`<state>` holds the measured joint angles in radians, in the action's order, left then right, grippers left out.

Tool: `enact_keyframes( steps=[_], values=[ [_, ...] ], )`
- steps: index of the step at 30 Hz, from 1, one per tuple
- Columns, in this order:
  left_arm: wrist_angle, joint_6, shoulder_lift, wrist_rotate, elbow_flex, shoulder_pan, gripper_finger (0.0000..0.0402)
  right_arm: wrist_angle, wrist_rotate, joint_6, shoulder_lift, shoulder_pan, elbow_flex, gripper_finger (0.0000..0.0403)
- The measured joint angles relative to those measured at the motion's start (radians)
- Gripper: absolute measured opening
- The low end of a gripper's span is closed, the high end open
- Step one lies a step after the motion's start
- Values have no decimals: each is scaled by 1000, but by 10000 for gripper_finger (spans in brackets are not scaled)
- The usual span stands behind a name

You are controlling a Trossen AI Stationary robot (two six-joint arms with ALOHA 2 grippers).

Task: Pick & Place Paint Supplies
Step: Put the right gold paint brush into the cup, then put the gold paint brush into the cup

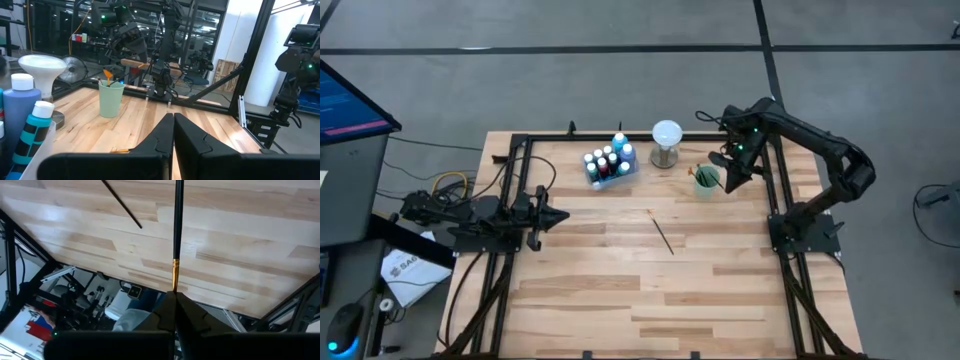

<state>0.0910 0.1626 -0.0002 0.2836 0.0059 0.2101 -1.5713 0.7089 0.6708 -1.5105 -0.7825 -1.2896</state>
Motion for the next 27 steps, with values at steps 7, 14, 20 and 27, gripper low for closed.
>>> enact_keyframes(
  steps=[7, 14, 20, 27],
  values=[
    [0, 0, 0, 0, 0, 0, 6, 0, 0, -17, 0, -7, 0, 27],
    [0, 0, 0, 0, 0, 0, 6, 1, 0, -25, 0, -21, 0, 71],
    [1, 0, 0, 0, 0, 0, 6, 1, 58, -68, 5, 0, -53, 88],
    [2, 0, 0, 0, 0, 0, 6, 101, 60, -39, 36, 246, -229, 87]
  ],
)
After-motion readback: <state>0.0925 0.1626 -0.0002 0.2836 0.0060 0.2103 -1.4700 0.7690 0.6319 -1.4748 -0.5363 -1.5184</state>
